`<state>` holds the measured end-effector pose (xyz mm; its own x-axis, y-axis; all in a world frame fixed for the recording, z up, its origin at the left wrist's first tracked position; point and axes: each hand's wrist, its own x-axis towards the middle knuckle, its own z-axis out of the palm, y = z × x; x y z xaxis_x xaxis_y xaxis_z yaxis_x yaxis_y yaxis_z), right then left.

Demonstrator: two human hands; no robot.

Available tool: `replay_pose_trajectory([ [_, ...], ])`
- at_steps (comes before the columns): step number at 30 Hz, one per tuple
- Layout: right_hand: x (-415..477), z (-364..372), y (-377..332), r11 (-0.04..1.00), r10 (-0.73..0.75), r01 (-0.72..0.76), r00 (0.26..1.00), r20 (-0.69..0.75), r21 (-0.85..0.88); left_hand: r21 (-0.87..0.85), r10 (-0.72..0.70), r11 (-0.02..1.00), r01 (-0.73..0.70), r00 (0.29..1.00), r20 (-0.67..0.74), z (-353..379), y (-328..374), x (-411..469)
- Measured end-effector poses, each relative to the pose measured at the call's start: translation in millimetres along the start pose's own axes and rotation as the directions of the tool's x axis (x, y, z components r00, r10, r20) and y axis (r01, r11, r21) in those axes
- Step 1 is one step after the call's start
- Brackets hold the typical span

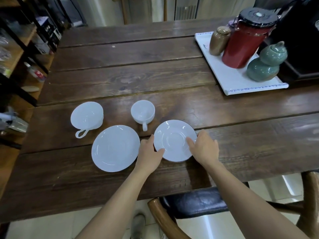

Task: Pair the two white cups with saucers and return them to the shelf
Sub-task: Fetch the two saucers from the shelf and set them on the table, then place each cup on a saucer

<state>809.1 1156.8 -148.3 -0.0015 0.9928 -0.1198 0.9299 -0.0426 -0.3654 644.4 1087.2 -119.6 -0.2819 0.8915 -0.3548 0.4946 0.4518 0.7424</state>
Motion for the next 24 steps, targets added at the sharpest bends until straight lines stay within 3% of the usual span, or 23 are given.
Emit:
replay_pose_trajectory([
  [3,6,-11,-5,0.998,-0.057,0.056,0.995,-0.080,-0.019,0.018,-0.007,1.000,0.009,0.990,-0.140,-18,7,1],
  [6,15,-25,-23,0.985,-0.126,0.138,0.986,-0.113,0.100,0.036,0.092,0.996,-0.084,0.931,-0.353,-45,12,6],
  [10,26,-35,-57,0.937,-0.261,0.269,0.963,-0.066,0.225,0.066,0.173,0.985,-0.160,0.871,-0.460,-75,8,33],
  [13,33,-31,-82,0.919,-0.318,0.299,0.947,0.036,0.258,0.061,0.152,0.988,-0.140,0.909,-0.388,-89,-3,57],
  [17,43,-21,-109,0.922,-0.342,0.290,0.920,0.193,0.255,0.038,0.095,0.995,-0.090,0.984,-0.148,-97,-18,80],
  [24,54,3,-130,0.909,-0.372,0.251,0.849,0.375,0.332,-0.097,0.149,0.985,-0.141,0.986,0.080,-98,-28,105],
])
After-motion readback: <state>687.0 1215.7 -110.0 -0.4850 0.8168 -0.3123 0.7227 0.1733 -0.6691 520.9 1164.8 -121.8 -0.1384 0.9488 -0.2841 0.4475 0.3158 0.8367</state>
